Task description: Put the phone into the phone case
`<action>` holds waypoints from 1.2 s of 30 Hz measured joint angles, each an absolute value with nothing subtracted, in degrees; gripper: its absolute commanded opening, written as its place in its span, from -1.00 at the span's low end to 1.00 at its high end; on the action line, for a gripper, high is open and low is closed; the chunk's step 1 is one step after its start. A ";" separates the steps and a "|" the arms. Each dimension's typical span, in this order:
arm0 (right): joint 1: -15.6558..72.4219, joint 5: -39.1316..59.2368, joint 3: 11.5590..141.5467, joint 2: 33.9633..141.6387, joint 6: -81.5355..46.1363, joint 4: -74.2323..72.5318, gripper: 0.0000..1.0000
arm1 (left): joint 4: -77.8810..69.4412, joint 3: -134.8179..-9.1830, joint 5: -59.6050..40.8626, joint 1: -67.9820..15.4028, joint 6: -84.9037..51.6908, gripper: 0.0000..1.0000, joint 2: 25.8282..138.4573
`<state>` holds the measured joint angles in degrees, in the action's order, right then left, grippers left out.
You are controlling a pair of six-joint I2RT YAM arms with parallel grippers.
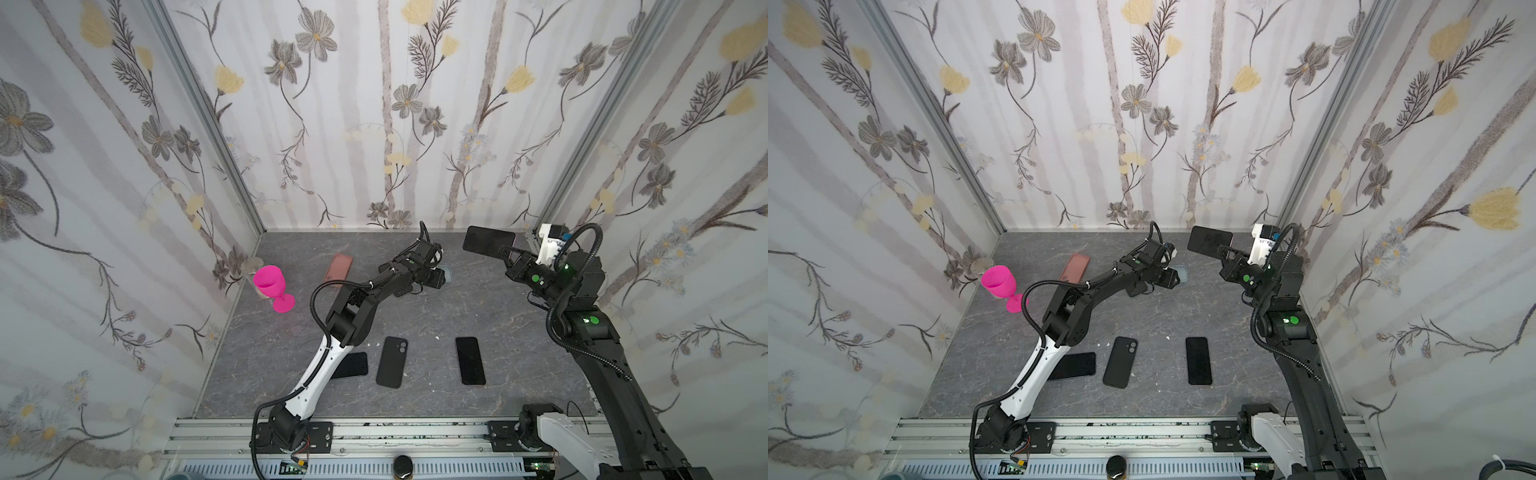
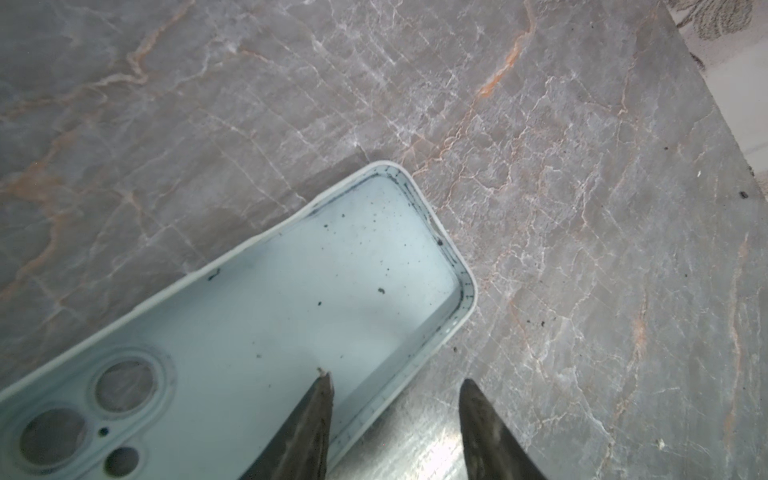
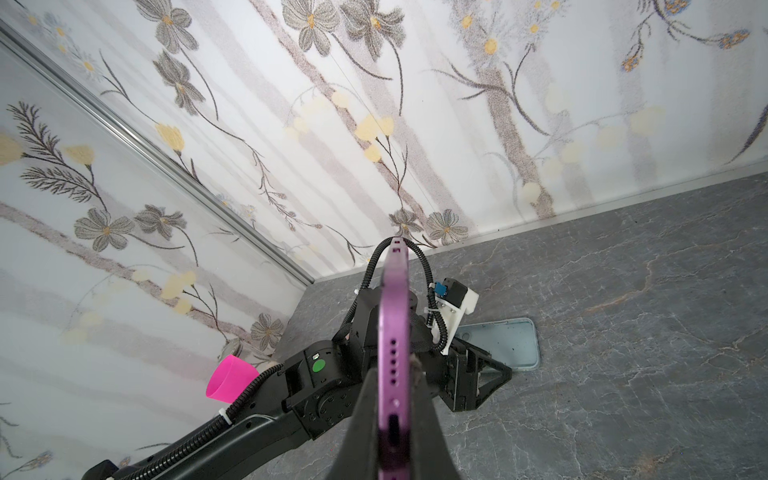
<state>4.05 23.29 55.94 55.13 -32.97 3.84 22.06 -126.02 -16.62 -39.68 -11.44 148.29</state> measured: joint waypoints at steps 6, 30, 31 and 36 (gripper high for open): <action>4.05 24.12 55.51 55.22 -33.63 3.62 -1.00 | 19.46 -116.64 -19.99 -40.97 -8.10 -0.12 143.46; 3.84 27.03 51.62 53.95 -34.22 8.40 -1.00 | 9.41 -79.61 -23.16 -46.94 -11.99 -0.06 119.04; 3.84 27.24 51.81 53.95 -34.04 9.34 -1.00 | 9.56 -79.61 -22.92 -46.92 -11.99 -0.06 118.08; 3.81 27.68 53.49 54.94 -31.42 13.13 -1.00 | 8.01 -75.55 -22.63 -46.00 -12.95 -0.07 110.28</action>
<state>3.81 27.68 53.49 54.94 -31.42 13.13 8.01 -75.55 -22.63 -46.00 -12.95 110.28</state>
